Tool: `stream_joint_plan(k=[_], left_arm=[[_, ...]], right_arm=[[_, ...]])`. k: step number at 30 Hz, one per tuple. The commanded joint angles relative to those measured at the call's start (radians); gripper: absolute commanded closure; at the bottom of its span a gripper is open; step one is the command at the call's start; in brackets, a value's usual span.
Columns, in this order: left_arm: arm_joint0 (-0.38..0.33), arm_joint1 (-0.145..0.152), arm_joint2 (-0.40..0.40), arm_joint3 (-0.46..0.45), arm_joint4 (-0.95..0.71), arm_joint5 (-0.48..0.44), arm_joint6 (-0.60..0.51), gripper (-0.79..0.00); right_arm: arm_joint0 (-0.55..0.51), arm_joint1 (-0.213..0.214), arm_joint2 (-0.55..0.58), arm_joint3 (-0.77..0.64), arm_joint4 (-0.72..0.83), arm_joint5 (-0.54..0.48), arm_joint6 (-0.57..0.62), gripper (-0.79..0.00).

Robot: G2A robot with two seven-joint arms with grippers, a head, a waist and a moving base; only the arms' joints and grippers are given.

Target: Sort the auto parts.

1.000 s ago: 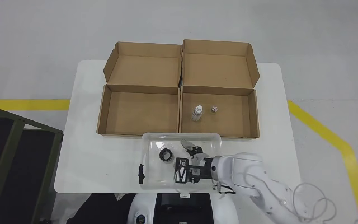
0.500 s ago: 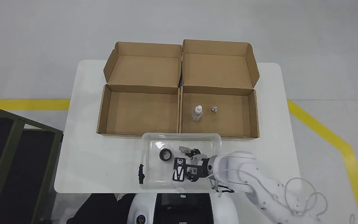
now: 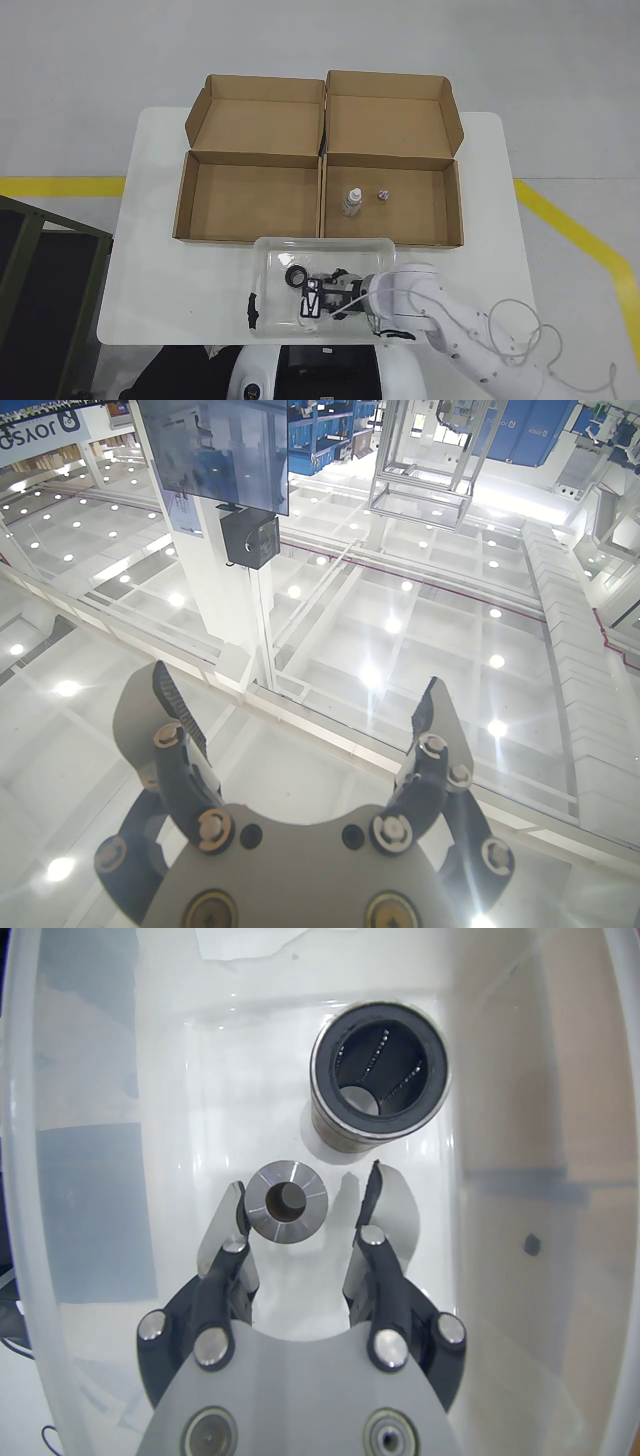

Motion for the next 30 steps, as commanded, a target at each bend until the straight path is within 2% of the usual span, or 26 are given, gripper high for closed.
stream_joint_plan(k=[1,4,5,6,18,23,30], left_arm=[[0.000,0.000,0.000,0.000,0.000,0.000,0.000,-0.785],[0.000,0.000,0.000,0.000,0.000,0.000,0.000,-0.785],[0.000,0.000,0.000,0.000,0.000,0.000,0.000,-0.785],[0.000,0.000,0.000,0.000,0.000,0.000,0.000,-0.785],[0.000,0.000,0.000,0.000,0.000,0.000,0.000,-0.785],[0.000,0.000,0.000,0.000,0.000,0.000,0.000,-0.785],[0.000,0.000,0.000,0.000,0.000,0.000,0.000,-0.785]], right_arm=[[0.001,-0.001,-0.003,0.000,0.007,-0.005,0.000,-0.271],[0.001,-0.002,-0.006,-0.006,0.020,-0.021,-0.009,-0.157],[0.000,-0.001,-0.006,-0.008,0.022,-0.024,-0.008,-0.102],[-0.001,-0.001,-0.005,-0.012,0.024,-0.025,-0.008,0.000],[-0.072,0.026,0.060,-0.175,0.014,-0.030,0.020,0.000],[-0.115,0.042,0.119,-0.254,0.008,-0.028,-0.028,0.000],[-0.145,0.051,0.181,-0.288,0.044,-0.017,-0.139,0.000]])
